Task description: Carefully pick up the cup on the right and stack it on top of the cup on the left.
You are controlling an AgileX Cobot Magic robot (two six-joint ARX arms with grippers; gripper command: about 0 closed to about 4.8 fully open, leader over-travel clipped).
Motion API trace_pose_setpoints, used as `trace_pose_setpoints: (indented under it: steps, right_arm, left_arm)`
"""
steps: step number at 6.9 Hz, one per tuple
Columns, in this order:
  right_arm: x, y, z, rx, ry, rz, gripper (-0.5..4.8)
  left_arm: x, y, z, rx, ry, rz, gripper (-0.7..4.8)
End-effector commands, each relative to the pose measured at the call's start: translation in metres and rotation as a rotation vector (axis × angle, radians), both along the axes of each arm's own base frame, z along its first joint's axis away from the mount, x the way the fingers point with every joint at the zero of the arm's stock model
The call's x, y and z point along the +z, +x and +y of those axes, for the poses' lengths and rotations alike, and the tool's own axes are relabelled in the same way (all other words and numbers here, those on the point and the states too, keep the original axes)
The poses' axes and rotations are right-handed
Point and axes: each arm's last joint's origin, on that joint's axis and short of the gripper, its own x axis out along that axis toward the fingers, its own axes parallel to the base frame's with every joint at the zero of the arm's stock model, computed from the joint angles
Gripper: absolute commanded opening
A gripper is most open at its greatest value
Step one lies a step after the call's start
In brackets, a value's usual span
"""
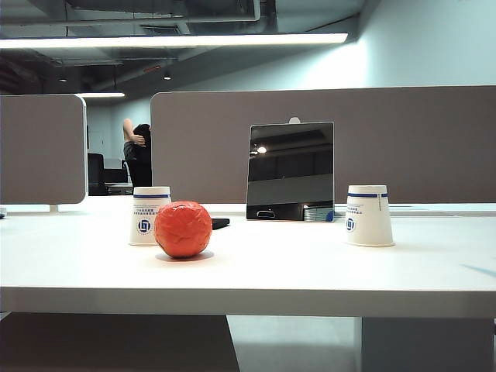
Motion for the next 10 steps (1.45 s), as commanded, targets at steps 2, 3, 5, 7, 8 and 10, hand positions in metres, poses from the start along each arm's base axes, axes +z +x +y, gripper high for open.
trace_pose_setpoints:
  steps: [2,3,5,7,8,10]
  right_arm:
    - [-0.029,0.037,0.003,0.006,0.016,0.120,3.36]
    - [-0.039,0.047,0.004,0.009,0.014,0.153,3.39]
    - [-0.064,0.067,0.007,0.038,0.011,0.224,3.39]
    - [-0.098,0.092,0.010,0.059,0.009,0.269,3.74]
    - [-0.120,0.109,0.011,0.054,0.010,0.239,4.32]
    - [-0.138,0.122,0.012,0.049,0.013,0.185,4.32]
  left_arm:
    - [0.001,0.000,0.000,0.003,0.000,-0.010,-0.05]
    - [0.001,0.000,0.000,0.003,0.000,-0.010,-0.05]
    - [0.001,0.000,0.000,0.002,-0.003,-0.008,-0.05]
    - [0.001,0.000,0.001,0.028,-0.010,-0.007,-0.05]
    - [0.001,0.000,0.001,0.028,-0.010,-0.008,-0.05]
    - [0.001,0.000,0.001,0.028,-0.010,-0.008,-0.05]
